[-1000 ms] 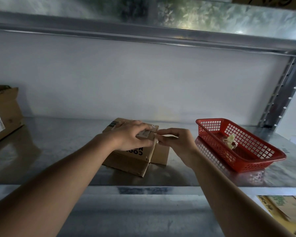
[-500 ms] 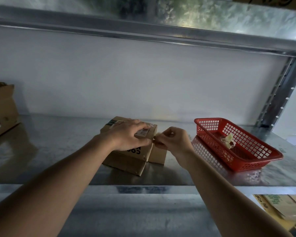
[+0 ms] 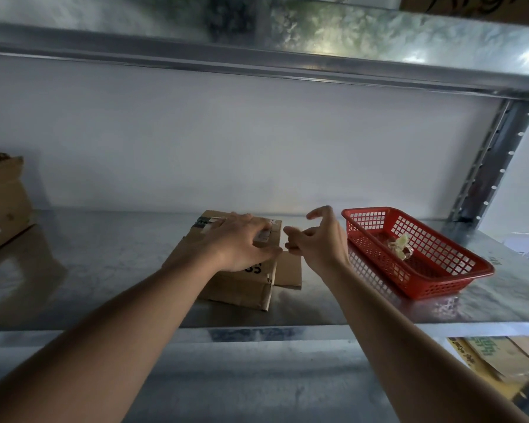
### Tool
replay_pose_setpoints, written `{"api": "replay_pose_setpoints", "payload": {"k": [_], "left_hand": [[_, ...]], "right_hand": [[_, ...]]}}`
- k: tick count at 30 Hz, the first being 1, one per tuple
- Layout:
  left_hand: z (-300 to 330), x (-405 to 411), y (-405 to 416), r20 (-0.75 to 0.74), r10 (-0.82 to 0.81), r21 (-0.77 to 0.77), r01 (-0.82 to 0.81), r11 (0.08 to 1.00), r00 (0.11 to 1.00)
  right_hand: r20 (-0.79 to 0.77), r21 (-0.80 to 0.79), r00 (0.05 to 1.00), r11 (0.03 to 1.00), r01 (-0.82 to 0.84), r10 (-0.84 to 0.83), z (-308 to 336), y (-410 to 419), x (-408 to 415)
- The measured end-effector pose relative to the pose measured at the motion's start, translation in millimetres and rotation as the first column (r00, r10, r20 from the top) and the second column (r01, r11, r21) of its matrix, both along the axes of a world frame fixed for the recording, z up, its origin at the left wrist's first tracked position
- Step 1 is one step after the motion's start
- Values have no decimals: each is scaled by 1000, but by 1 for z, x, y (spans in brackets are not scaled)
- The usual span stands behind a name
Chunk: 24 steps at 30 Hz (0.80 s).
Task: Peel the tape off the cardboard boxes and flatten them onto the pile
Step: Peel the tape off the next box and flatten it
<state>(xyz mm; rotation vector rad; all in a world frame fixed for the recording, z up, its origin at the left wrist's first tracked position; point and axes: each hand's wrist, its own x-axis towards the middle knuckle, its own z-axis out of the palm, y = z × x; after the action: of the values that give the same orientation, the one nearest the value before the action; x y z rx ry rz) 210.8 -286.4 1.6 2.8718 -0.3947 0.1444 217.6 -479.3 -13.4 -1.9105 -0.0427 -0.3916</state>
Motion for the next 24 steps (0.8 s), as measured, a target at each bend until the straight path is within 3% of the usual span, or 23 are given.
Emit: {"api": "replay_pose_setpoints", "payload": {"k": [7, 19, 24], "left_hand": [[3, -4, -42, 26, -25, 70, 24, 997, 999], [9, -4, -135, 27, 42, 127, -45, 991, 999], [11, -3, -169, 5, 83, 148, -83, 986, 997]], "right_hand": [[194, -235, 975, 960, 153, -108, 17, -33, -9], [248, -383, 967, 911, 150, -55, 27, -121, -5], [326, -509, 942, 824, 247, -81, 37, -158, 4]]}}
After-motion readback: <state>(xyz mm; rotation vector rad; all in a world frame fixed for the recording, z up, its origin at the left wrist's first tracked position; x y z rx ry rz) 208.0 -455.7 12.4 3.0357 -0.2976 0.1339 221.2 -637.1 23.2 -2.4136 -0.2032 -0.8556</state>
